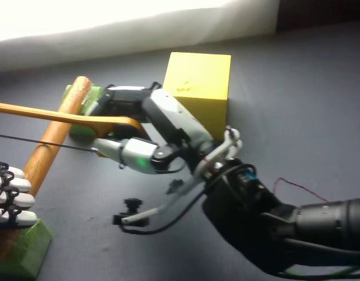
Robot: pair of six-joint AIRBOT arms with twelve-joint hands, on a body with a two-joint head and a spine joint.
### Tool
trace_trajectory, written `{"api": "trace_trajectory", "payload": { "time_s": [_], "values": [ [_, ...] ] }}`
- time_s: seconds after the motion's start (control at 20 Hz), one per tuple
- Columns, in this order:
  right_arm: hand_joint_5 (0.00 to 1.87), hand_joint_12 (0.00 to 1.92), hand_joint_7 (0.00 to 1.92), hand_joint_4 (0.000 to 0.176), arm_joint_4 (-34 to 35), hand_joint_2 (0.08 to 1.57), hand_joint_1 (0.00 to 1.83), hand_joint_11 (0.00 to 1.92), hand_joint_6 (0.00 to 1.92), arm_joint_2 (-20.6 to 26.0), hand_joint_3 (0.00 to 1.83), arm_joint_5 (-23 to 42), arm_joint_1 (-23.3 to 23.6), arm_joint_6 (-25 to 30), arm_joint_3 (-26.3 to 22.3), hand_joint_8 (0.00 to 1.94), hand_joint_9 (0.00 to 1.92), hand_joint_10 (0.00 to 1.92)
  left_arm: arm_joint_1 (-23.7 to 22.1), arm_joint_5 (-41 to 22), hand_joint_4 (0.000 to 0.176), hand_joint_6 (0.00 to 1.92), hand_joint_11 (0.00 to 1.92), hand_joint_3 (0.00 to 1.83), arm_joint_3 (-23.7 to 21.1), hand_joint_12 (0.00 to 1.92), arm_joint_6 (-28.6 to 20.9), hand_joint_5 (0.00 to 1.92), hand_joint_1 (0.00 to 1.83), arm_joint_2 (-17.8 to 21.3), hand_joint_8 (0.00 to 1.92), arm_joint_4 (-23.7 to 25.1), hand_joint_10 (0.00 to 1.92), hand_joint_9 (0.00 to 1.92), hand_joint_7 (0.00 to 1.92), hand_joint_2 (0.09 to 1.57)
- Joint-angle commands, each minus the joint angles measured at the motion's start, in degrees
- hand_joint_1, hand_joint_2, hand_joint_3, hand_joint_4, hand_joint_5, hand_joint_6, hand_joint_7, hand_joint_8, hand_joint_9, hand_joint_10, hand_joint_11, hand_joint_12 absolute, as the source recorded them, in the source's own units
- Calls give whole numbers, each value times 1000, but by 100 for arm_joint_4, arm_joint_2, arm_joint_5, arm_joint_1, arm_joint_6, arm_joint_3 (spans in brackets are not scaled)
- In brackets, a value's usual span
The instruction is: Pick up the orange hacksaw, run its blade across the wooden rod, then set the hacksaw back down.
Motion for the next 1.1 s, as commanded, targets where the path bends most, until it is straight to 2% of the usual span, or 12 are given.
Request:
{"api": "trace_trajectory", "payload": {
  "time_s": [0.0,0.25,0.3,0.35,0.4,0.45,0.55,0.7,0.9,0.95,1.05],
  "values": [
    [799,1237,939,0,-286,1167,1365,469,1010,103,0,558,-20,13,-93,1185,799,1419,-24,-88,0,8,31,0,-3,24,-25,49,100,-34,7,-90,8,48,47,1310],
    [773,1230,886,0,-294,1187,1357,446,1041,598,0,607,-169,-120,-554,1269,749,1442,-24,-88,0,6,23,0,-3,37,-25,61,105,-33,4,-131,3,53,60,1311],
    [818,1242,914,0,-295,1168,1364,467,972,684,0,614,-201,-138,-635,1234,800,1411,-24,-88,0,2,8,0,-2,33,-25,54,106,-33,0,-132,0,43,52,1312],
    [799,1247,931,0,-295,1167,1364,462,1008,755,1,626,-228,-148,-710,1203,798,1415,-24,-88,0,2,1,4,-2,23,-25,34,69,-33,0,-132,0,29,33,1321],
    [750,1252,892,0,-298,1190,1355,445,1076,800,3,652,-238,-156,-743,1259,744,1457,-24,-88,0,5,16,1,-2,32,-25,42,86,-33,3,-132,2,32,36,1317],
    [732,1258,872,0,-299,1201,1352,412,1109,819,1,713,-239,-156,-754,1283,727,1477,-24,-88,0,8,18,0,-2,34,-25,51,89,-32,7,-132,6,40,46,1316],
    [789,1231,952,0,-299,1162,1367,444,1013,849,0,805,-202,-117,-759,1159,820,1400,-28,-88,0,7,19,0,-3,40,-25,57,104,-32,5,-132,4,39,48,1311],
    [774,1245,919,0,-298,1178,1360,453,1046,1090,2,740,-69,-252,-970,1218,765,1430,-44,-88,0,0,0,1,-1,9,-25,45,78,-33,1,-132,1,35,46,1322],
    [734,1251,899,0,-298,1191,1356,422,1090,1714,0,747,0,-452,-1494,1238,751,1457,-65,-88,0,3,32,0,-12,24,-25,61,114,-33,7,-132,7,63,77,1308],
    [734,1233,884,0,-297,1197,1354,419,1090,2123,0,785,-95,-485,-1842,1261,735,1477,-67,-88,0,1,14,1,-7,20,-25,58,100,-33,0,-132,0,45,63,1315],
    [748,1226,901,0,-297,1190,1356,449,1079,2337,0,893,-201,-506,-2006,1232,742,1465,-67,-88,0,2,13,0,-7,24,-25,51,113,-33,3,-132,2,44,60,1315]
  ]
}}
